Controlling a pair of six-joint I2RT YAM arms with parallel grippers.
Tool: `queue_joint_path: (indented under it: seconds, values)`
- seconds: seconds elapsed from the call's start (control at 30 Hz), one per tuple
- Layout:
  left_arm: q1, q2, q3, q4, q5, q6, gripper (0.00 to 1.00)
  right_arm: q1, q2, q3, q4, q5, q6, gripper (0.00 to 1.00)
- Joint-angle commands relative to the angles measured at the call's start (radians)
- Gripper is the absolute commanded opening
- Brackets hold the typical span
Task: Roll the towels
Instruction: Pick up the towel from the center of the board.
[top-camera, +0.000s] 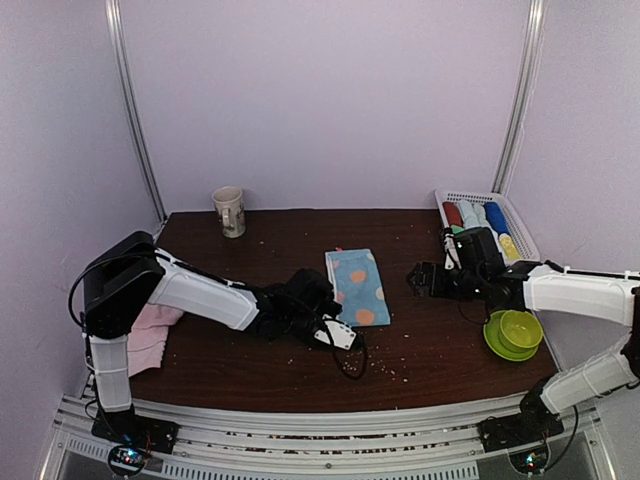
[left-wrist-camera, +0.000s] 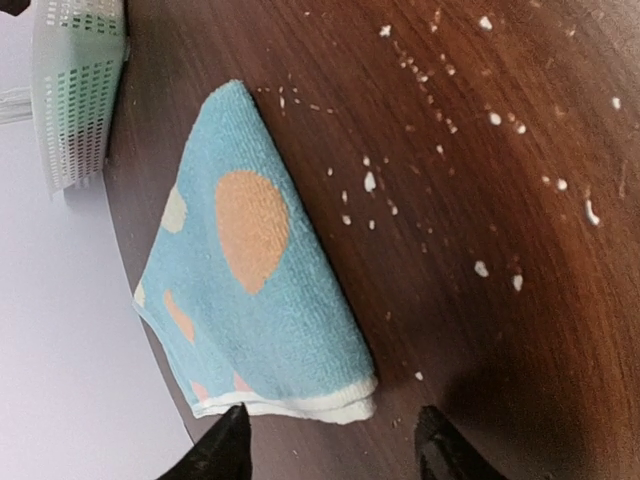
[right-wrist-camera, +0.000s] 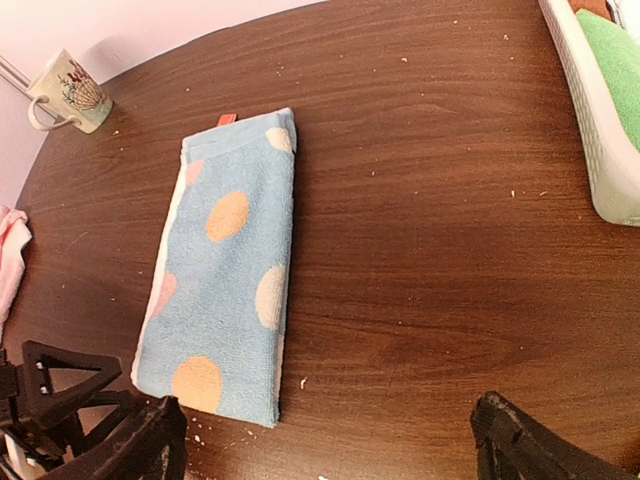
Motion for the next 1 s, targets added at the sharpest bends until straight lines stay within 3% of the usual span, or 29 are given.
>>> queue_joint_path:
  seconds: [0.0,0.47,0.8,0.97]
  values:
    - [-0.005,0.053,0.039,0.046,-0.035,0.03,0.53,-0.007,-0.042,-0.011,-0.025,-0.003,0.008,1.0]
    - [-0.008,0.122,0.032,0.092,-0.079,0.041,0.38,-0.008,-0.063,-0.007,-0.023,-0.023,0.007,1.0]
    - [-0.01,0.146,0.042,0.072,-0.079,0.03,0.0,-0.008,-0.069,-0.007,-0.019,-0.038,-0.007,1.0]
    - [-0.007,0.128,0.061,0.012,-0.037,-0.016,0.0,-0.006,-0.078,-0.022,-0.002,-0.062,-0.083,1.0]
